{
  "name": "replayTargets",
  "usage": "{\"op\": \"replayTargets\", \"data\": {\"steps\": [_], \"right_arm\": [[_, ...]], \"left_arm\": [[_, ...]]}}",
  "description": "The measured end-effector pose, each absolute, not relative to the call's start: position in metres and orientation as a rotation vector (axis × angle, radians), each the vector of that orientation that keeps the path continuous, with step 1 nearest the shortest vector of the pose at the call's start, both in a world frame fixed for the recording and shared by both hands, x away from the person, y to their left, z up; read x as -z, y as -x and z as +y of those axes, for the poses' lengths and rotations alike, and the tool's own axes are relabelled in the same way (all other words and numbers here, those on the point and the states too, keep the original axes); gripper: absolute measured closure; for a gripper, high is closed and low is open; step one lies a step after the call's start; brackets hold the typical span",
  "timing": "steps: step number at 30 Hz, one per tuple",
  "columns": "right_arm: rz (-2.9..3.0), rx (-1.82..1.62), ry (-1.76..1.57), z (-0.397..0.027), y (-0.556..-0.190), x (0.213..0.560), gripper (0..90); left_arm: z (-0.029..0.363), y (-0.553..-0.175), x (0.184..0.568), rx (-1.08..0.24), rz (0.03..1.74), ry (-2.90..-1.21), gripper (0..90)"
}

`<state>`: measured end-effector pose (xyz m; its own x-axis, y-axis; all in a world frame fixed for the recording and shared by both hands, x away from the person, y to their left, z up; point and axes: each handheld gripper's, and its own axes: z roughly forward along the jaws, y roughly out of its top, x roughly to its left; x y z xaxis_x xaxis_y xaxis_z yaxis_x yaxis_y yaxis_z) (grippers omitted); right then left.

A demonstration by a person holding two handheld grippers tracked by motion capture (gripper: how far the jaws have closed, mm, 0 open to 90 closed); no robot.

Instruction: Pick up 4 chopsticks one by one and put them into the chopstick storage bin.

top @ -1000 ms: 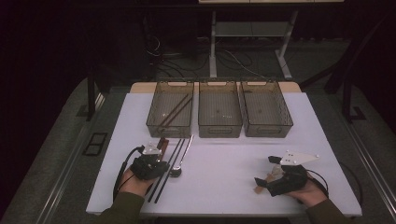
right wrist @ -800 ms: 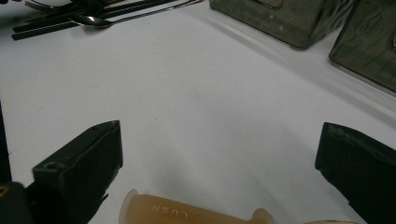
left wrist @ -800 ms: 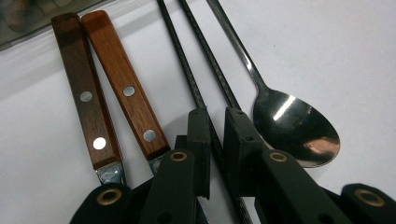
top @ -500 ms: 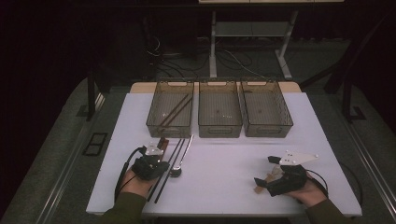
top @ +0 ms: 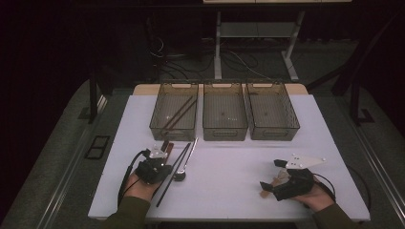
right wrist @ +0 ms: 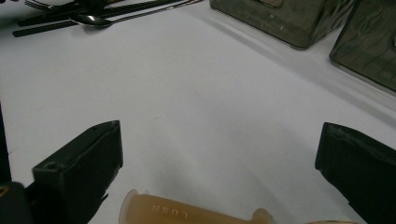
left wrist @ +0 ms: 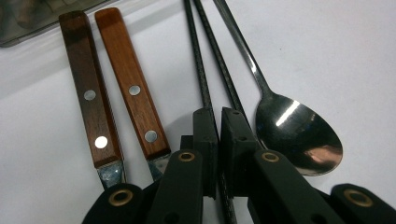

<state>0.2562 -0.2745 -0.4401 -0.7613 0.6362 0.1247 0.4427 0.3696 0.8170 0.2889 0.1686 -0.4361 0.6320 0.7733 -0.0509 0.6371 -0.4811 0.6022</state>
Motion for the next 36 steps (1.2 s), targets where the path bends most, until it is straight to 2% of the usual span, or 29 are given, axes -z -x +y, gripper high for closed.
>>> {"op": "replayTargets", "data": {"steps": [21,36], "right_arm": [[2.417,-1.340,-0.970,-0.275,-0.256,0.440,1.1],[2.418,-1.338,-0.970,-0.275,-0.256,0.440,1.1]], "left_arm": [[0.169,-0.289,0.432,-0.342,1.119,-2.235,85.9],[0.166,-0.292,0.425,-0.252,0.996,-2.196,85.9]]}}
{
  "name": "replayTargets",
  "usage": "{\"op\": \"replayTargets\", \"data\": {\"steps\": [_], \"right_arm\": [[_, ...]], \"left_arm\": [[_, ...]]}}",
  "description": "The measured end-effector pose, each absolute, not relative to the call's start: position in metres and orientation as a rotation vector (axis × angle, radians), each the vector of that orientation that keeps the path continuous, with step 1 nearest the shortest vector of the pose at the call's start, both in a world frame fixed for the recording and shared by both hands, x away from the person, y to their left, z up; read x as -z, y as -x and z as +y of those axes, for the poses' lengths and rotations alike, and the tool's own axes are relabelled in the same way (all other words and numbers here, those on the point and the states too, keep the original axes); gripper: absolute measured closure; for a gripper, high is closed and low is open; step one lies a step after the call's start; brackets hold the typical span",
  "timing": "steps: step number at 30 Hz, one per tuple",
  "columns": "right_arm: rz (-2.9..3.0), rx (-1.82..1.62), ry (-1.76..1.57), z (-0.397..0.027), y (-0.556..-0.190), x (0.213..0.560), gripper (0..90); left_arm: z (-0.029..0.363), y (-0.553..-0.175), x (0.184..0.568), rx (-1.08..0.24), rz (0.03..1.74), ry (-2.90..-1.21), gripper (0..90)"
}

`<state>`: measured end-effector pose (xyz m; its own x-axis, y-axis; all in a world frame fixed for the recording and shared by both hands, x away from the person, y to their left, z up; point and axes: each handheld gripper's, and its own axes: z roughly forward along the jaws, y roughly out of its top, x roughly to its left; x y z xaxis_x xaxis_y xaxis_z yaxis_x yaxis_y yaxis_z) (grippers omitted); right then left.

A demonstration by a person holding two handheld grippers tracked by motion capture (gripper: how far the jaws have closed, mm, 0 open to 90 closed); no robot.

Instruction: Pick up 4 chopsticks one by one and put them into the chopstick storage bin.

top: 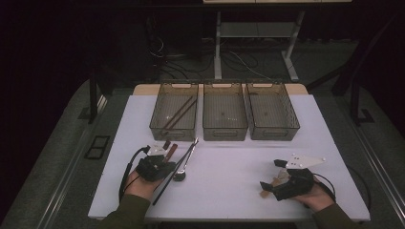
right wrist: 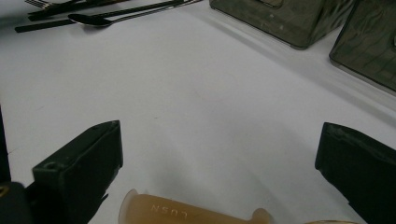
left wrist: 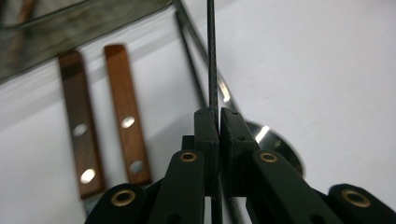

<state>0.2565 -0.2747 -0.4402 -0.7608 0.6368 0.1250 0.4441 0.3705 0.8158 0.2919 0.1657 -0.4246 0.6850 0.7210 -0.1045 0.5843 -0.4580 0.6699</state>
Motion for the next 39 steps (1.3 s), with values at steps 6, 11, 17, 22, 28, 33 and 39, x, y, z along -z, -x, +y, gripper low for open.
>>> {"op": "replayTargets", "data": {"steps": [6,11,17,22,28,33,39], "right_arm": [[2.418,-1.337,-0.969,-0.275,-0.257,0.440,1.1],[2.418,-1.338,-0.969,-0.275,-0.257,0.440,1.1],[2.419,-1.339,-0.969,-0.275,-0.257,0.440,1.1],[2.418,-1.339,-0.974,-0.275,-0.257,0.440,1.1],[2.418,-1.339,-0.978,-0.275,-0.257,0.440,1.1],[2.419,-1.338,-0.982,-0.275,-0.257,0.441,1.1],[2.415,-1.341,-0.984,-0.275,-0.258,0.441,1.1]], "left_arm": [[0.162,-0.296,0.419,-0.218,0.927,-2.202,85.9],[0.159,-0.299,0.414,-0.193,0.897,-2.199,85.9],[0.157,-0.302,0.408,-0.161,0.857,-2.172,85.9],[0.159,-0.307,0.400,-0.159,0.851,-2.134,85.9],[0.167,-0.310,0.386,-0.174,0.853,-2.076,85.9],[0.172,-0.314,0.375,-0.191,0.847,-2.035,85.9],[0.174,-0.325,0.369,-0.200,0.848,-2.007,85.9]]}}
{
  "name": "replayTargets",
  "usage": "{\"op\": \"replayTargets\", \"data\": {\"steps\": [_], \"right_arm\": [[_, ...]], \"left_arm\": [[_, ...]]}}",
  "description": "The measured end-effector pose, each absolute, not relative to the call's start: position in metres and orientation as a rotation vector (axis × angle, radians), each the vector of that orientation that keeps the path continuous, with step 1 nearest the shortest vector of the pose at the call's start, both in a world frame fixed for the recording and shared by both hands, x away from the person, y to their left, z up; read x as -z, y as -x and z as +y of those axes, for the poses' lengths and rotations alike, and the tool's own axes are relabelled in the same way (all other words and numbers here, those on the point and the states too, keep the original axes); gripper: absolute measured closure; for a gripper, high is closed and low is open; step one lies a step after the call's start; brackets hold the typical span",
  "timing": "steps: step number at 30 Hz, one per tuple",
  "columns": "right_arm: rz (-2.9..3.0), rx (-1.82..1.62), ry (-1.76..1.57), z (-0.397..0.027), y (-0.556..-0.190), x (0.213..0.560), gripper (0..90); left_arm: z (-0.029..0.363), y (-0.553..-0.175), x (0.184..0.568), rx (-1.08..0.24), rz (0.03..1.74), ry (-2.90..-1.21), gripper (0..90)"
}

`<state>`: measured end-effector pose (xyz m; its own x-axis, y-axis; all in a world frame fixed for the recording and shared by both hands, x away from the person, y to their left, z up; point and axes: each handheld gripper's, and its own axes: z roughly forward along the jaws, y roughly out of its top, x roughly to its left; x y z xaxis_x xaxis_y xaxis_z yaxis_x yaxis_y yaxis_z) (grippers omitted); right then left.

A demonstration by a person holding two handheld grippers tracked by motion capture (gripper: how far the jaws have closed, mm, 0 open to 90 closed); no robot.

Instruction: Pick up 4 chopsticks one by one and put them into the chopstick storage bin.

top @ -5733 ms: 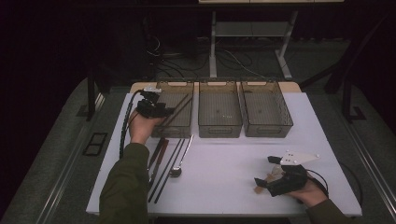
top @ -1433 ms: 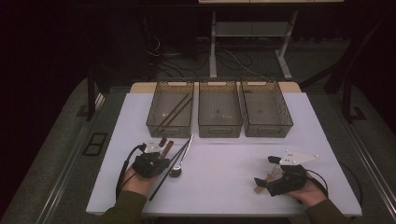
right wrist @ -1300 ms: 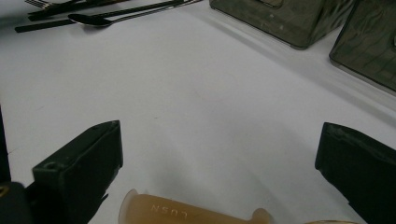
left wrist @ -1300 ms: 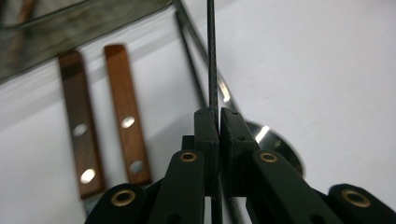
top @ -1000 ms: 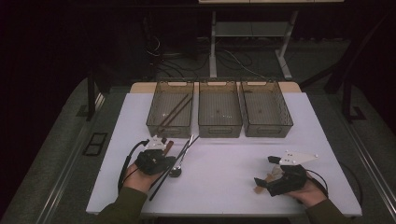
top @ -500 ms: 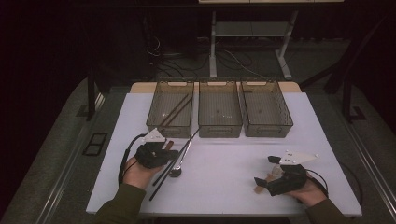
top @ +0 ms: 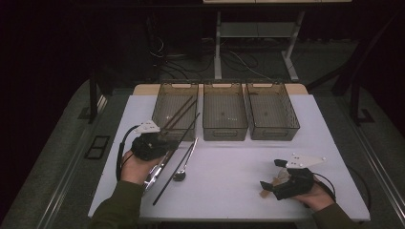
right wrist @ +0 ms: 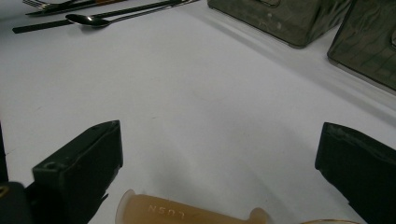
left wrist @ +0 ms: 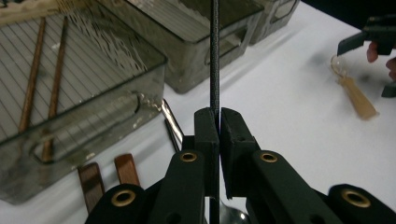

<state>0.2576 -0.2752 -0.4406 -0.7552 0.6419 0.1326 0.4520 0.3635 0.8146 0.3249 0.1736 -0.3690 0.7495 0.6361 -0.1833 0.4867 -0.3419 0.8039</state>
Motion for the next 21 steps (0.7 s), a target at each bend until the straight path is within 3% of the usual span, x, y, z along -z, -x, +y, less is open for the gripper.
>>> {"op": "replayTargets", "data": {"steps": [21], "right_arm": [[2.418,-1.343,-0.989,-0.276,-0.258,0.440,1.1]], "left_arm": [[0.178,-0.363,0.339,-0.270,0.833,-1.943,85.8]]}}
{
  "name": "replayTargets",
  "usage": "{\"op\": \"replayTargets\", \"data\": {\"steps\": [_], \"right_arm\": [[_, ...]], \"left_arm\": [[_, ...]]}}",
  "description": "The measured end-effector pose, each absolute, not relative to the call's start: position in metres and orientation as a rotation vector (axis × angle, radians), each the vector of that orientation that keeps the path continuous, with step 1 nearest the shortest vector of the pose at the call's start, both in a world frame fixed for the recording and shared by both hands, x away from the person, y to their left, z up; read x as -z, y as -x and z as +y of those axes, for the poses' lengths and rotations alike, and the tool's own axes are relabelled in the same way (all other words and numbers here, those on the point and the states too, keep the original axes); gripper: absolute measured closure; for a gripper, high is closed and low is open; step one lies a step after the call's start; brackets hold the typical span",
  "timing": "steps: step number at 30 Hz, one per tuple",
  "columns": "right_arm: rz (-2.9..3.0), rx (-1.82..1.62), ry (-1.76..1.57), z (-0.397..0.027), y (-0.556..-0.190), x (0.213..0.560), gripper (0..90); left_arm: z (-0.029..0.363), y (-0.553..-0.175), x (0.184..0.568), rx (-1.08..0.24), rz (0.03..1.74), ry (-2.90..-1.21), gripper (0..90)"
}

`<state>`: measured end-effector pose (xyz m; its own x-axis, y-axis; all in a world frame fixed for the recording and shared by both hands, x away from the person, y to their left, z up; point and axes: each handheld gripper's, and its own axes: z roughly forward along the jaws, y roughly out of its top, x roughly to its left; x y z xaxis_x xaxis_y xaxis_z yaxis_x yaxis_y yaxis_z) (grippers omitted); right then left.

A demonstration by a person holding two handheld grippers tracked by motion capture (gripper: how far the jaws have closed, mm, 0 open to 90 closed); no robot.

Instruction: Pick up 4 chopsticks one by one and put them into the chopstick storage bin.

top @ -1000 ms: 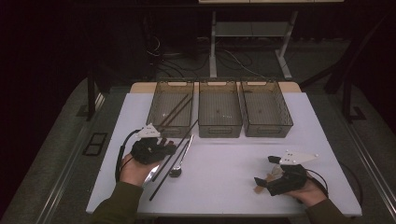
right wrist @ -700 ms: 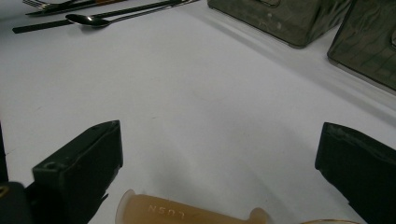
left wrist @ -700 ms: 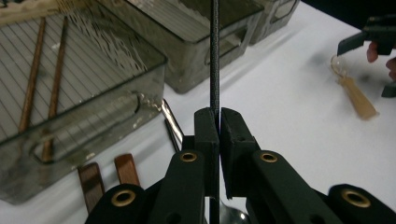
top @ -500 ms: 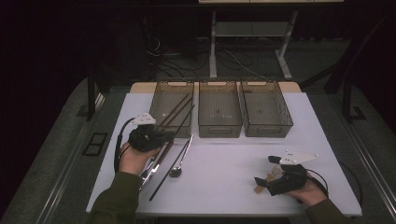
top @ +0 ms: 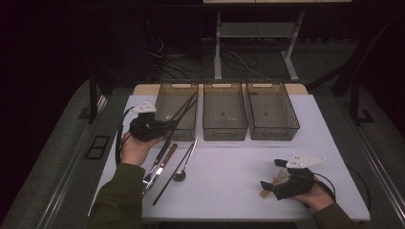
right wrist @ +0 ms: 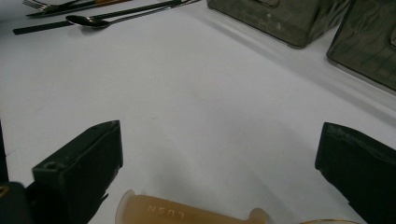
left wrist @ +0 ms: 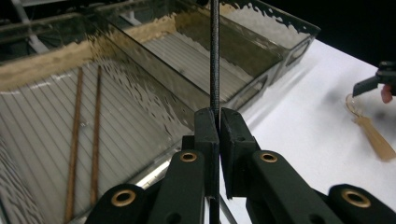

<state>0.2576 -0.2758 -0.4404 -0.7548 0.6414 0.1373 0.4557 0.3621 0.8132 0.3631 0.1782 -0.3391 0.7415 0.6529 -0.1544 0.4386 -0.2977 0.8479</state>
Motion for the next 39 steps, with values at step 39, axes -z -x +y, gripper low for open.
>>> {"op": "replayTargets", "data": {"steps": [39], "right_arm": [[2.422,-1.352,-0.981,-0.276,-0.257,0.441,1.1]], "left_arm": [[0.187,-0.464,0.337,-0.449,0.959,-1.877,85.8]]}}
